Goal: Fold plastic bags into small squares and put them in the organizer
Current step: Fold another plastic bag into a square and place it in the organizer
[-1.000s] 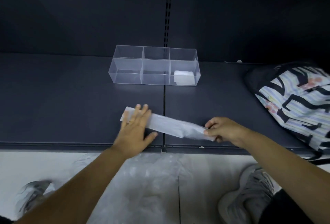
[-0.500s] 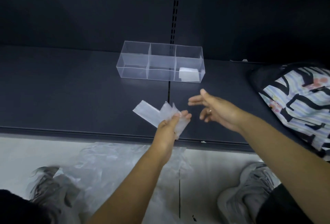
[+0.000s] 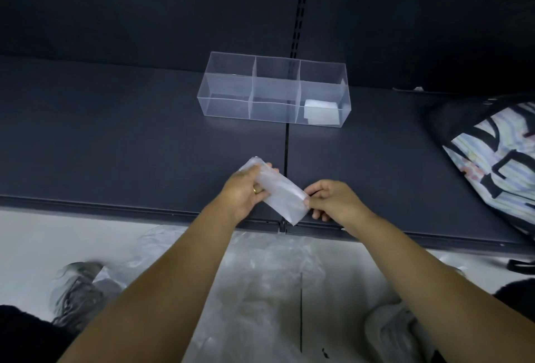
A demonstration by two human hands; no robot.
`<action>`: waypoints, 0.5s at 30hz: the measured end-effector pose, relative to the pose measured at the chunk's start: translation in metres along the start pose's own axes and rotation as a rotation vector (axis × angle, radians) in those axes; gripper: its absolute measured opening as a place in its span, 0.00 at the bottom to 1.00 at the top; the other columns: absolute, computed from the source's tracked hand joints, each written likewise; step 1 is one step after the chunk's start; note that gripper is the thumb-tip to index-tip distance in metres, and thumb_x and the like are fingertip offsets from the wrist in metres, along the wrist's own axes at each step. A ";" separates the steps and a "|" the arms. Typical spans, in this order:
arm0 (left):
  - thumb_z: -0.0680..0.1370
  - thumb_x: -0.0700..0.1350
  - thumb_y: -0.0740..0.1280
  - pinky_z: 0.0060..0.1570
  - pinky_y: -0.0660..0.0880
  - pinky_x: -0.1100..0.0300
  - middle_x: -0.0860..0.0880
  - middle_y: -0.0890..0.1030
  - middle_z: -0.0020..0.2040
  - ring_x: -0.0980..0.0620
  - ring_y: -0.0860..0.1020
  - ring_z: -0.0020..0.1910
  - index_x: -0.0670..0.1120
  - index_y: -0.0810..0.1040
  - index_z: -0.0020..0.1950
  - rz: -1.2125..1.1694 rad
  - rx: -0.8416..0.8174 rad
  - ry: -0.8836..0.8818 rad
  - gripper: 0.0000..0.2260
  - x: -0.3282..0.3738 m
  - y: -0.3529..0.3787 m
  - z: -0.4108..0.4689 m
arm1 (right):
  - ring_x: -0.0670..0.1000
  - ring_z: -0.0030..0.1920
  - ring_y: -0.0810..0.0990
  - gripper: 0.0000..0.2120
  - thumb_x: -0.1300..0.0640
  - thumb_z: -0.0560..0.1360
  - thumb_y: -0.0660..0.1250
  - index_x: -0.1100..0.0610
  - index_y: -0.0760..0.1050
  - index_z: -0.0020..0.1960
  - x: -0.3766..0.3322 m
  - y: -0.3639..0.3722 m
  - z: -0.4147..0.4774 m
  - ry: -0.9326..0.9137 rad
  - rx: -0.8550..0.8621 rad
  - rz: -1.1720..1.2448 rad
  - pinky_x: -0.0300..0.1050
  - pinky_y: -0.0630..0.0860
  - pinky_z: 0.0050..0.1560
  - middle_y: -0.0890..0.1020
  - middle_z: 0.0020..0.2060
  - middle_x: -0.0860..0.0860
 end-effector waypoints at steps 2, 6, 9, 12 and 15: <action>0.82 0.44 0.60 0.42 0.79 0.61 0.43 0.81 0.58 0.51 0.82 0.48 0.41 0.77 0.59 0.010 0.075 0.029 0.11 0.010 -0.007 0.003 | 0.44 0.25 0.76 0.05 0.66 0.72 0.69 0.59 0.78 0.47 0.000 0.002 0.002 0.010 0.027 -0.005 0.36 0.70 0.24 0.83 0.32 0.53; 0.83 0.41 0.58 0.51 0.79 0.60 0.40 0.79 0.59 0.48 0.80 0.50 0.38 0.72 0.65 0.023 0.333 0.280 0.13 0.021 -0.019 0.001 | 0.45 0.24 0.77 0.05 0.66 0.72 0.71 0.58 0.78 0.45 -0.002 0.003 0.006 0.026 0.044 -0.020 0.36 0.68 0.23 0.83 0.31 0.53; 0.80 0.42 0.62 0.53 0.78 0.51 0.41 0.80 0.53 0.41 0.80 0.49 0.41 0.74 0.60 0.187 0.595 0.422 0.10 0.001 -0.013 -0.022 | 0.46 0.24 0.78 0.05 0.66 0.71 0.72 0.58 0.78 0.44 -0.003 0.003 0.009 0.028 0.047 -0.032 0.36 0.68 0.22 0.83 0.31 0.53; 0.81 0.45 0.60 0.22 0.69 0.64 0.47 0.76 0.31 0.52 0.73 0.24 0.41 0.73 0.48 0.123 0.416 0.214 0.07 -0.042 0.014 -0.052 | 0.46 0.24 0.78 0.05 0.65 0.71 0.73 0.59 0.78 0.44 -0.004 0.003 0.011 0.020 0.055 -0.050 0.36 0.68 0.22 0.82 0.30 0.52; 0.82 0.48 0.59 0.20 0.62 0.65 0.50 0.72 0.23 0.55 0.66 0.19 0.43 0.71 0.42 0.109 0.268 -0.011 0.12 -0.068 0.032 -0.064 | 0.46 0.24 0.79 0.06 0.66 0.70 0.73 0.59 0.78 0.44 -0.005 0.003 0.010 0.023 0.054 -0.061 0.35 0.68 0.21 0.82 0.29 0.52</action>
Point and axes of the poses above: each hand's wrist, its own z-axis towards the middle knuckle, its own y-axis out of the palm, x = y × z, the point moved 1 cm from there along z, towards the middle knuckle
